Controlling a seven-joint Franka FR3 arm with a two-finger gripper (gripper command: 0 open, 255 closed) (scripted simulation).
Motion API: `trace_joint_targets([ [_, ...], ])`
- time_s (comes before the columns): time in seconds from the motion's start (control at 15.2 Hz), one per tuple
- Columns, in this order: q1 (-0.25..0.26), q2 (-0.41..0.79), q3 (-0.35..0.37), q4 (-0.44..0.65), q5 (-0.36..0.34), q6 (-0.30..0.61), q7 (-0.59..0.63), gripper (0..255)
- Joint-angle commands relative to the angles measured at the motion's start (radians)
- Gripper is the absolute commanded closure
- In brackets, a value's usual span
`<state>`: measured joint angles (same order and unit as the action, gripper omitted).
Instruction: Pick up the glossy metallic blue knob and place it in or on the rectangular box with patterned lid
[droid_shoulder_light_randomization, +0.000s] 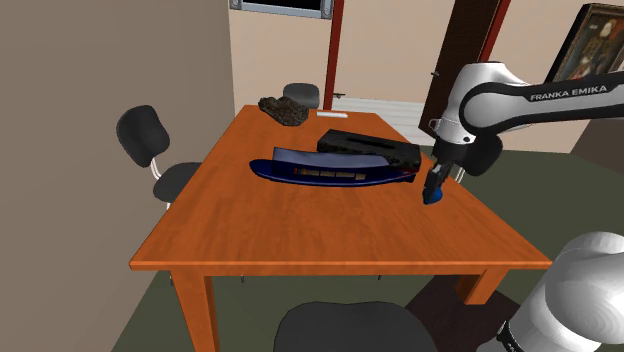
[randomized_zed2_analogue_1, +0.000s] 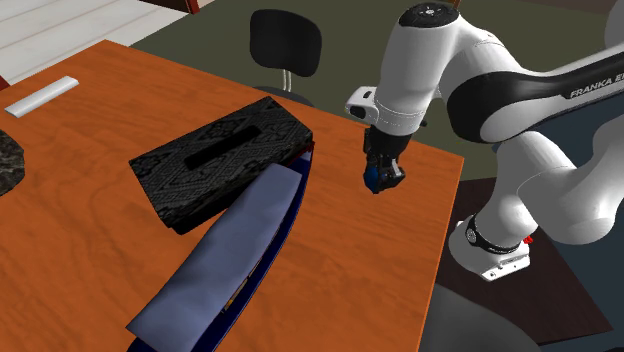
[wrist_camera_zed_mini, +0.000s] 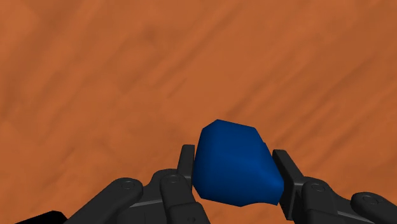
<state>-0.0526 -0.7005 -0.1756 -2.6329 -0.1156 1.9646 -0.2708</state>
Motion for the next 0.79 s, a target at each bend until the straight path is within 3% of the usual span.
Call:
trace_joint_targets([
  [0.0, 0.001, -0.006, 0.003, 0.023, 0.003, -0.029, 0.000, 255],
  [0.73, 0.007, -0.017, 0.017, 0.164, 0.015, -0.181, -0.001, 255],
])
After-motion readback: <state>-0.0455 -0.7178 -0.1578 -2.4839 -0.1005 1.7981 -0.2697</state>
